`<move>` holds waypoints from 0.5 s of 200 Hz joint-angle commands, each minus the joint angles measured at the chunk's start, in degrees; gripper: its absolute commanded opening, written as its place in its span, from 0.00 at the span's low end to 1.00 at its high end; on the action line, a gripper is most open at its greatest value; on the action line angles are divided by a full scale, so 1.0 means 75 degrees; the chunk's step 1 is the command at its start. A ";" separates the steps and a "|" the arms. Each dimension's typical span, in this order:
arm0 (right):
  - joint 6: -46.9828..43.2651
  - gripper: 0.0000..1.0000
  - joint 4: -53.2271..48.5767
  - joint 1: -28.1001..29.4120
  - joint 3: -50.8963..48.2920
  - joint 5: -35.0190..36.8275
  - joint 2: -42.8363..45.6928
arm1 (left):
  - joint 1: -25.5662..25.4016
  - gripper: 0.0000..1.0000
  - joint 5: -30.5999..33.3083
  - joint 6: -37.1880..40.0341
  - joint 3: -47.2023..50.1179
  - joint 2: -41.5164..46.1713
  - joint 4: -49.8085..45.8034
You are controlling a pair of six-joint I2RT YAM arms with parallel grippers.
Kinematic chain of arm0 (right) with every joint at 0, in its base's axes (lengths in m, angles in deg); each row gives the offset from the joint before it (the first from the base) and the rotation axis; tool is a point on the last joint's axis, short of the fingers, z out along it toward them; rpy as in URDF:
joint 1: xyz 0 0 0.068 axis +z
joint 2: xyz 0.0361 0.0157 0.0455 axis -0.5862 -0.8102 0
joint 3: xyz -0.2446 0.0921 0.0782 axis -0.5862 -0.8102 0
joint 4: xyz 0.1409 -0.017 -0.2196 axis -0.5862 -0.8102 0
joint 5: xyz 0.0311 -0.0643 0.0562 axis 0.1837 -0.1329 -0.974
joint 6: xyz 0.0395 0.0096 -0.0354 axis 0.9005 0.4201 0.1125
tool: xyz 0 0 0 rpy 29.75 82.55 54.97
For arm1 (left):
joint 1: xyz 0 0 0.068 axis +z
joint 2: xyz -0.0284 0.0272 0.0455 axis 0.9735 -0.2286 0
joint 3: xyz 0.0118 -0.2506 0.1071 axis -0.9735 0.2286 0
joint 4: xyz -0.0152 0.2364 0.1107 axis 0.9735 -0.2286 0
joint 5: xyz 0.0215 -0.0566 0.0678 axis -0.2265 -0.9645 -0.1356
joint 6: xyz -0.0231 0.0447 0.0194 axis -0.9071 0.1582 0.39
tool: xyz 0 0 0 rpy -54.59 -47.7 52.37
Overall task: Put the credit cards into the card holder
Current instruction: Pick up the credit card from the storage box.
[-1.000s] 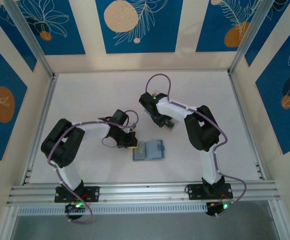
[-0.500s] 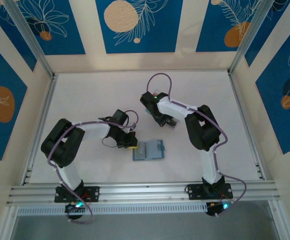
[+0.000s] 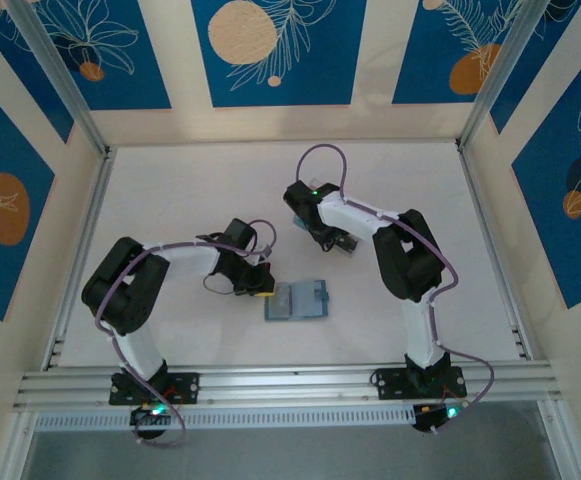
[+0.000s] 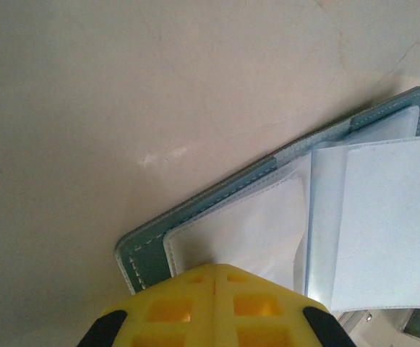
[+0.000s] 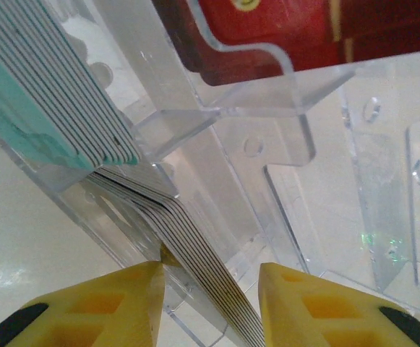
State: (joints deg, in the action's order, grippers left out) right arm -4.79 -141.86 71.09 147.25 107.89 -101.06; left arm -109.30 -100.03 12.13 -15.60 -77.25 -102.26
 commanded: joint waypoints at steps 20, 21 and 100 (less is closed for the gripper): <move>-0.0185 0.44 -0.0014 -0.0115 0.0200 0.0166 0.0317 | 0.0127 0.00 0.0421 0.0050 0.0173 -0.0126 -0.0328; -0.0185 0.43 -0.0014 -0.0119 0.0197 0.0159 0.0323 | 0.0127 0.00 0.0415 0.0052 0.0171 -0.0131 -0.0330; -0.0299 0.36 -0.0045 -0.0141 0.0257 0.0000 0.0369 | 0.0128 0.00 0.0404 0.0043 0.0158 -0.0161 -0.0321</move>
State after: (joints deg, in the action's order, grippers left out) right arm -6.30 -141.86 70.30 147.30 107.87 -100.62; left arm -109.28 -100.05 12.13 -15.60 -77.27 -102.26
